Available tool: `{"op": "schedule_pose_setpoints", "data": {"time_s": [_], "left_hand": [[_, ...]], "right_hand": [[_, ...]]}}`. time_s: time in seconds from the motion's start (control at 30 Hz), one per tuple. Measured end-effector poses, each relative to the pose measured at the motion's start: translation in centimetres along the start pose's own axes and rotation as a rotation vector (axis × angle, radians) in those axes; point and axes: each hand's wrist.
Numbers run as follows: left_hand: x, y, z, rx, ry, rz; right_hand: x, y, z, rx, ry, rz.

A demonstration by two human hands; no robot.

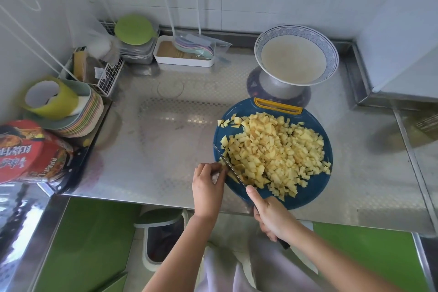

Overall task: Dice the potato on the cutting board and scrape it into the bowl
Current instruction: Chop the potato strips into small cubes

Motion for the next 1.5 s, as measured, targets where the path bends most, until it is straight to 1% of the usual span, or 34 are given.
{"op": "schedule_pose_setpoints", "data": {"time_s": [0.17,0.3,0.37,0.5,0.6,0.67,0.73,0.8,0.87,0.93,1.0,1.03,1.1,1.17,1.27,1.37,1.5], "left_hand": [[0.1,0.2,0.0,0.004,-0.041,-0.014],[0.1,0.2,-0.3,0.005,-0.033,-0.019],[0.0,0.1,-0.3,0.0,-0.023,-0.018],[-0.1,0.0,0.1,-0.005,0.001,-0.005],[-0.3,0.0,0.5,-0.017,-0.004,0.011],[-0.4,-0.2,0.9,-0.056,0.023,0.027],[-0.6,-0.5,1.2,-0.075,0.045,0.015],[-0.9,-0.5,1.4,-0.082,0.064,0.018],[-1.0,-0.2,1.7,-0.097,0.082,0.037],[-1.0,0.2,2.1,-0.051,0.026,0.046],[-0.8,0.3,3.3,0.057,-0.097,0.007],[-0.7,0.2,4.1,0.126,-0.188,-0.04],[-0.7,-0.1,5.5,0.298,-0.404,-0.151],[-1.1,-0.8,6.7,0.46,-0.535,-0.269],[-1.7,-1.7,7.0,0.608,-0.621,-0.385],[-1.2,-1.6,6.5,0.648,-0.567,-0.421],[0.5,-1.2,5.9,0.632,-0.478,-0.422]], "right_hand": [[0.5,0.2,-0.4,-0.037,-0.012,-0.061],[1.0,-0.8,-1.0,-0.014,0.006,0.02],[1.3,-0.8,-1.3,0.016,0.018,0.032],[1.0,0.9,-1.1,0.036,0.041,-0.048],[0.5,1.7,-0.8,0.146,0.023,-0.167],[0.2,2.4,-0.9,0.236,0.029,-0.222],[-0.2,3.4,-1.3,0.328,0.066,-0.237],[-0.6,4.8,-1.8,0.348,0.11,-0.215],[-1.0,6.3,-2.4,0.242,0.157,-0.154],[-1.3,7.6,-3.0,-0.074,0.229,-0.012],[-1.7,8.5,-3.4,-0.433,0.264,0.133],[-1.8,8.9,-3.6,-0.57,0.261,0.191],[-2.0,9.0,-4.0,-0.832,0.26,0.287],[-2.5,9.1,-4.3,-1.031,0.28,0.353],[-3.6,9.4,-4.7,-1.215,0.324,0.414],[-4.3,10.2,-4.8,-1.317,0.381,0.455],[-4.4,11.7,-4.1,-1.356,0.369,0.503]]}}
Point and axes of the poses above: each hand's wrist, its own x-axis towards the middle knuckle, its own y-axis out of the back of the hand, z = x × y, and after that the axes turned 12 degrees about -x, right-handed
